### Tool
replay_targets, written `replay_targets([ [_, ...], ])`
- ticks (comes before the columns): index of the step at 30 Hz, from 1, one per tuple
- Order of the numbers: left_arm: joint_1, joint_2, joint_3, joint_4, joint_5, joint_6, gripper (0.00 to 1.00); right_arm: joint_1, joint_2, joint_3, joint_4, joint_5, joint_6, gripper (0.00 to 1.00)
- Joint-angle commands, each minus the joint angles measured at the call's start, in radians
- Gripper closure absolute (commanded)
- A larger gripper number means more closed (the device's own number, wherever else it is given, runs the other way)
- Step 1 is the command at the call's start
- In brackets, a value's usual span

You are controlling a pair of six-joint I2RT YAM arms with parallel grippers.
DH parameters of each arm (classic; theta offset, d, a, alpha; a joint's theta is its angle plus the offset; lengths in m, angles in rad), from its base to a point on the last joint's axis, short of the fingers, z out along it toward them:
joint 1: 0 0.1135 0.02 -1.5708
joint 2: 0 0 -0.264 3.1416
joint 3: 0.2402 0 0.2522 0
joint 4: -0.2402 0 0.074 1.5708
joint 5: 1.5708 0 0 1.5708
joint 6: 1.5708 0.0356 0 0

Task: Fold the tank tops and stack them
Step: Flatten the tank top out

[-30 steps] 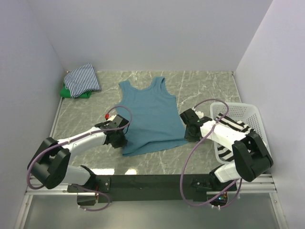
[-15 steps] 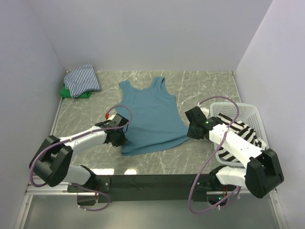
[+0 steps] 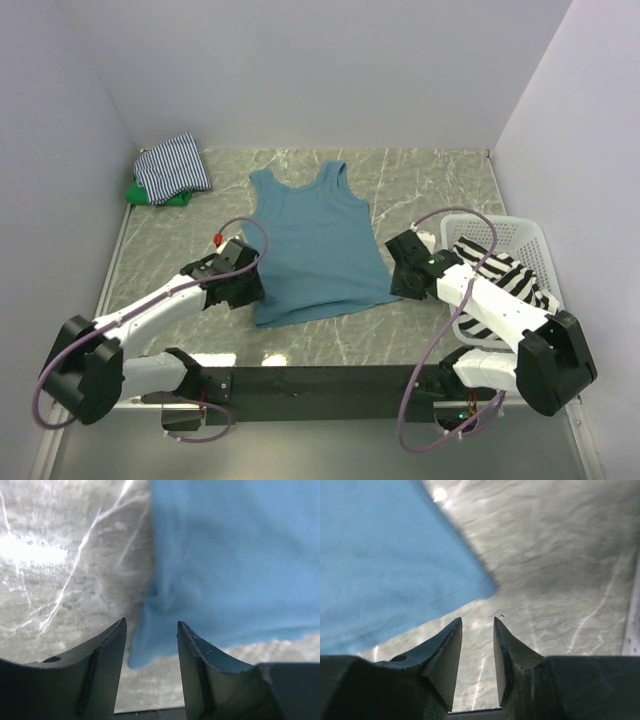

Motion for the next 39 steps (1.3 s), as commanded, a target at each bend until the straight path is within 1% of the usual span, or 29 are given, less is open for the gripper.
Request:
replay_targets([
  [1,0.001,-0.063,0.084,-0.02,0.011,0.073,0.49,0.091,-0.027,0.078,0.023,0.033,-0.033,0.6],
  [2,-0.004,-0.053,0.098,-0.011,0.021,0.086,0.5,0.155,-0.018,0.088,0.062,0.025,-0.058,0.6],
  [3,-0.025,-0.04,0.112,-0.012,0.023,0.089,0.53,0.179,0.014,0.098,0.084,0.01,-0.069,0.6],
  [5,-0.065,0.005,0.144,0.006,0.023,0.101,0.55,0.222,0.063,0.138,0.135,-0.022,-0.114,0.6],
  [6,-0.112,0.027,0.155,0.012,0.015,0.101,0.56,0.257,0.113,0.149,0.153,-0.027,-0.131,0.6],
  [11,-0.196,0.176,0.204,0.064,0.093,0.159,0.55,0.306,0.235,0.192,0.267,-0.103,-0.229,0.59],
  [15,-0.249,0.24,0.236,0.074,0.075,0.202,0.52,0.326,0.264,0.19,0.32,-0.145,-0.267,0.58],
  [21,-0.285,0.294,0.259,0.097,0.086,0.258,0.46,0.348,0.284,0.166,0.353,-0.191,-0.303,0.56],
  [25,-0.299,0.331,0.276,0.098,0.066,0.265,0.45,0.355,0.307,0.155,0.353,-0.182,-0.306,0.55],
  [30,-0.309,0.352,0.277,0.095,0.041,0.27,0.46,0.36,0.292,0.123,0.357,-0.165,-0.301,0.53],
  [34,-0.311,0.371,0.29,0.088,-0.017,0.268,0.48,0.36,0.286,0.114,0.354,-0.139,-0.295,0.53],
  [37,-0.314,0.38,0.296,0.086,-0.046,0.268,0.51,0.36,0.264,0.1,0.357,-0.116,-0.28,0.52],
  [39,-0.312,0.382,0.3,0.083,-0.063,0.268,0.56,0.358,0.238,0.086,0.36,-0.093,-0.269,0.51],
])
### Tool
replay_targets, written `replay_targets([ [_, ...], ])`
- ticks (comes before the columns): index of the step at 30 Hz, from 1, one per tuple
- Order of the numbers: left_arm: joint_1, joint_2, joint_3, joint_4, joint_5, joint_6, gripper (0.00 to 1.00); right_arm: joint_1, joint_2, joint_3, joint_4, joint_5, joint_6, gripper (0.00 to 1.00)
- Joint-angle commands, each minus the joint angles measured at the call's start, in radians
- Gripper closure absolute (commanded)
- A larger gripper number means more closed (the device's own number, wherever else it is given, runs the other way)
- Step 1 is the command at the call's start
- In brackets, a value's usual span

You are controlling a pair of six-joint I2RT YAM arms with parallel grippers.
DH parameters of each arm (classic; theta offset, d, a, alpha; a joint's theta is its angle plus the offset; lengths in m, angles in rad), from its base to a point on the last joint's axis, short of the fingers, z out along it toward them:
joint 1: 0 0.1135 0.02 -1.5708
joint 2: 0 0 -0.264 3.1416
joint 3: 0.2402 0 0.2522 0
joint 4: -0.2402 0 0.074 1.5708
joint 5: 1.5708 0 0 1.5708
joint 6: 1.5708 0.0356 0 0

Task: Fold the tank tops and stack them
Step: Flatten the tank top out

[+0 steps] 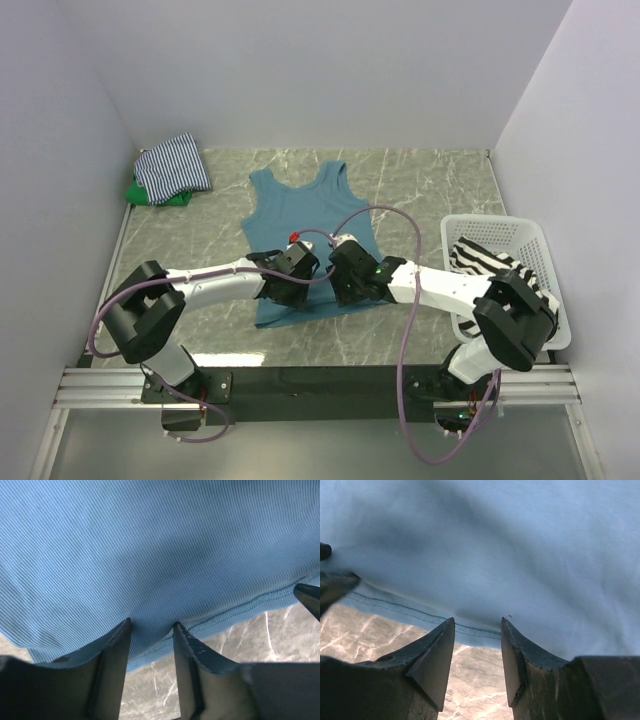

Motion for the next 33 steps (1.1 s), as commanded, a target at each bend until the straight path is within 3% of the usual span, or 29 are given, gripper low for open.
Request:
replay_targets([
  [1,-0.008,0.003,0.046,0.018,-0.054,0.023,0.58,0.007,-0.062,-0.023,0.02,0.067,0.019,0.51],
  [5,-0.006,0.01,0.057,0.018,-0.056,0.029,0.77,-0.019,-0.119,-0.041,0.017,0.105,0.051,0.5],
  [10,-0.006,-0.005,0.063,0.02,-0.025,0.04,0.99,-0.073,-0.19,-0.09,0.046,0.045,0.062,0.5],
  [21,0.025,-0.065,0.051,0.038,0.231,0.078,0.99,-0.084,-0.158,-0.093,0.039,0.027,0.067,0.5],
  [33,0.088,-0.036,0.017,0.034,0.28,0.088,0.99,-0.081,-0.145,-0.135,0.072,-0.024,0.038,0.49],
])
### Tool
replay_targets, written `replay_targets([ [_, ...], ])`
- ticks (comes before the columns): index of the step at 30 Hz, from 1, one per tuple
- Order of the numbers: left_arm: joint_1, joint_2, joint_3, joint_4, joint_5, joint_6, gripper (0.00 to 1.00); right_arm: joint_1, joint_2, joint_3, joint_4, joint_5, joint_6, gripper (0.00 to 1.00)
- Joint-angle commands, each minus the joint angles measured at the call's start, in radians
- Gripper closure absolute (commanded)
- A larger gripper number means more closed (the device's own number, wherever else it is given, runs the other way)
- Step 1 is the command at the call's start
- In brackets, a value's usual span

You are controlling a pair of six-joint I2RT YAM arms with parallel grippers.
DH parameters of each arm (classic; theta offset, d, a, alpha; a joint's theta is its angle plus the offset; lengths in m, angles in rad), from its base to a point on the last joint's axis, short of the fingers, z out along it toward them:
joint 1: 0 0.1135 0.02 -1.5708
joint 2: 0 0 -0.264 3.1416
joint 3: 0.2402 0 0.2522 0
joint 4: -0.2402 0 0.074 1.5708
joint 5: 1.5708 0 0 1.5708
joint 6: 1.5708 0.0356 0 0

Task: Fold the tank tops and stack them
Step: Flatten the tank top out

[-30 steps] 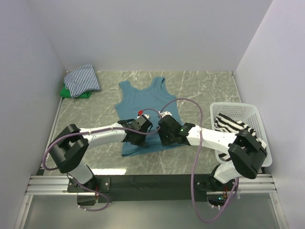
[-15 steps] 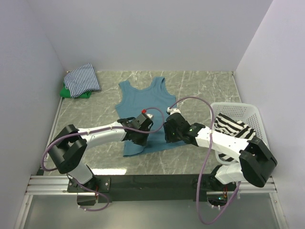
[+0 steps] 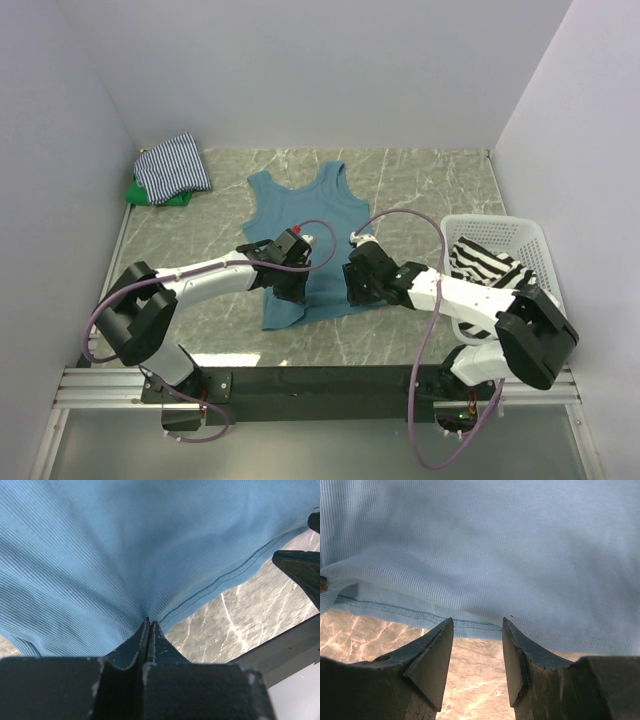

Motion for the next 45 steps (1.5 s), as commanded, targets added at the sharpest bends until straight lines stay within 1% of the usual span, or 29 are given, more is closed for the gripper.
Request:
replay_targets([
  [1,0.017,-0.006,-0.018,0.025,0.067,0.021,0.99,-0.001,0.01,-0.006,0.044,-0.023,-0.018,0.49],
  [6,0.037,0.005,-0.021,0.041,0.107,0.03,0.99,-0.001,0.063,0.012,0.034,-0.026,-0.025,0.49],
  [10,0.045,0.006,-0.024,0.044,0.113,0.037,0.99,-0.001,0.115,0.038,0.012,0.013,-0.003,0.49],
  [13,0.048,0.006,-0.027,0.045,0.117,0.038,0.99,-0.003,0.117,0.049,0.015,0.018,0.009,0.51],
  [15,0.049,0.006,-0.03,0.045,0.12,0.04,0.99,-0.001,0.12,0.053,0.012,0.023,0.014,0.55],
  [18,0.051,0.006,-0.032,0.047,0.121,0.04,0.99,-0.001,0.126,0.064,-0.001,0.027,0.017,0.7],
  [19,0.054,0.006,-0.033,0.045,0.121,0.041,0.99,-0.001,0.128,0.067,-0.005,0.03,0.018,0.81],
  [22,0.057,0.003,-0.035,0.045,0.126,0.044,0.99,-0.001,0.125,0.075,-0.026,0.038,0.024,0.92],
  [31,0.058,-0.009,-0.026,0.028,0.138,0.053,0.99,-0.004,0.057,0.113,-0.13,0.05,0.032,0.97],
  [38,0.06,-0.01,-0.021,0.021,0.175,0.063,0.99,-0.007,0.054,0.13,-0.204,0.001,0.018,0.99],
  [43,0.061,-0.007,-0.029,0.007,0.172,0.064,0.95,-0.007,0.066,0.099,-0.213,-0.011,0.023,0.99],
  [45,0.061,-0.007,-0.033,-0.001,0.167,0.055,0.91,-0.006,0.071,0.087,-0.213,-0.028,0.026,0.99],
])
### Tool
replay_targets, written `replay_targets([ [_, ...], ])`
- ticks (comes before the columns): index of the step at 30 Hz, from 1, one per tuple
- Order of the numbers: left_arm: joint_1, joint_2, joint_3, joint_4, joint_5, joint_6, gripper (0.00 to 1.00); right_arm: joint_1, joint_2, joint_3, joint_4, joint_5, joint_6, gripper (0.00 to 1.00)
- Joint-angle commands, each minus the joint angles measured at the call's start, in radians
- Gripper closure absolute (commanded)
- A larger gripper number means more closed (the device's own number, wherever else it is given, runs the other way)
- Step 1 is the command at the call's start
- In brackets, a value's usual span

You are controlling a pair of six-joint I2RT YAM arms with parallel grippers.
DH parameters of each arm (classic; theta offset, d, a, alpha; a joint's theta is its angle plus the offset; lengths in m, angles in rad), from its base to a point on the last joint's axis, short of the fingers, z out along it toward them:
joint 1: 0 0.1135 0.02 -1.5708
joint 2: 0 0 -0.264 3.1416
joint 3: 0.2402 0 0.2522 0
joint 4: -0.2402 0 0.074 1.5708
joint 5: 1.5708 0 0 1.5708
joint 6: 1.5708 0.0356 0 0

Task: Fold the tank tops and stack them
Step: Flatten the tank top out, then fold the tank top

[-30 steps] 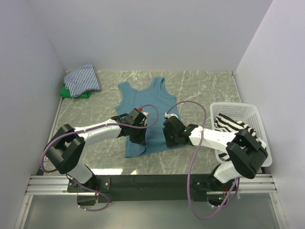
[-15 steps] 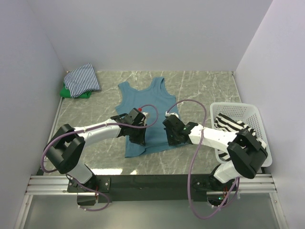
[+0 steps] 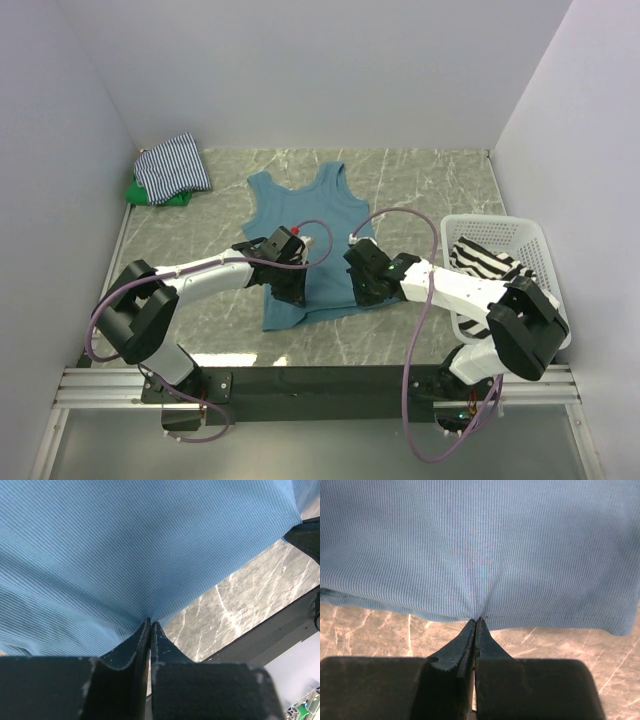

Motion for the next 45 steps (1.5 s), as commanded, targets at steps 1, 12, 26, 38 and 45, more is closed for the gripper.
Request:
replay_targets([
  [1,0.003,-0.02,-0.008,-0.022,0.01,0.003,0.89,-0.006,0.002,-0.009,-0.024,-0.025,0.001,0.99],
  [12,0.147,-0.196,-0.041,-0.071,-0.174,-0.201,0.45,-0.004,-0.099,0.02,-0.047,0.01,0.062,0.62],
  [26,0.54,0.107,0.207,0.05,-0.3,-0.315,0.59,0.306,0.203,0.466,0.064,0.071,0.135,0.67],
  [38,0.59,0.356,0.334,0.123,-0.276,-0.221,0.6,0.436,0.464,0.638,0.033,0.123,0.173,0.66],
  [45,0.603,0.411,0.358,0.113,-0.277,-0.224,0.75,0.491,0.543,0.697,-0.001,0.156,0.219,0.62],
])
